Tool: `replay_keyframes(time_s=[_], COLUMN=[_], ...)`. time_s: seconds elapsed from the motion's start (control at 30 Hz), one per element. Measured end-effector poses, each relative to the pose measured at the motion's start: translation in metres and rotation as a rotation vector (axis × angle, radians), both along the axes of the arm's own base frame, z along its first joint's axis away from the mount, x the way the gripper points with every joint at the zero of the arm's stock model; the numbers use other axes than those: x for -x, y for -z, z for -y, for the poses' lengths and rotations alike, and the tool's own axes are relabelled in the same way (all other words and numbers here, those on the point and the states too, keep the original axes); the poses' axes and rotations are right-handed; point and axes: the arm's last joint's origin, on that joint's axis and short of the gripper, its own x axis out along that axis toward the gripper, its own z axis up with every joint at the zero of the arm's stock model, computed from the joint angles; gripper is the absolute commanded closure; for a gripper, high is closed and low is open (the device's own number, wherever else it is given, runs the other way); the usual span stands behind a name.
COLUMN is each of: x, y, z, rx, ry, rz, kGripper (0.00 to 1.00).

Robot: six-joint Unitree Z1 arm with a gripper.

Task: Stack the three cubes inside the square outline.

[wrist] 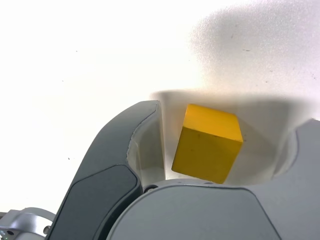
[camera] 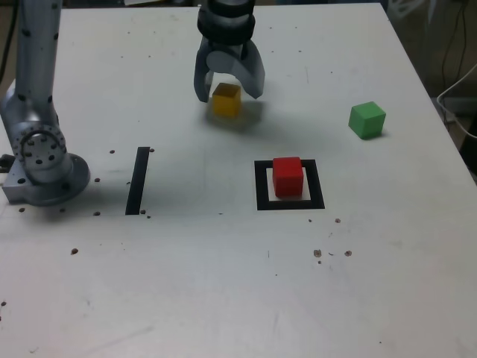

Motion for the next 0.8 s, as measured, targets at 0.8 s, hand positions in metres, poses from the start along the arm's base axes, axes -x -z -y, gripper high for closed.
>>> replay_keyframes(time_s=[0.8], x=[-0.0025], y=[0.0037], z=[-0.0006], rx=[0.011], ry=[0.047], rz=[0.019], kGripper=[0.75])
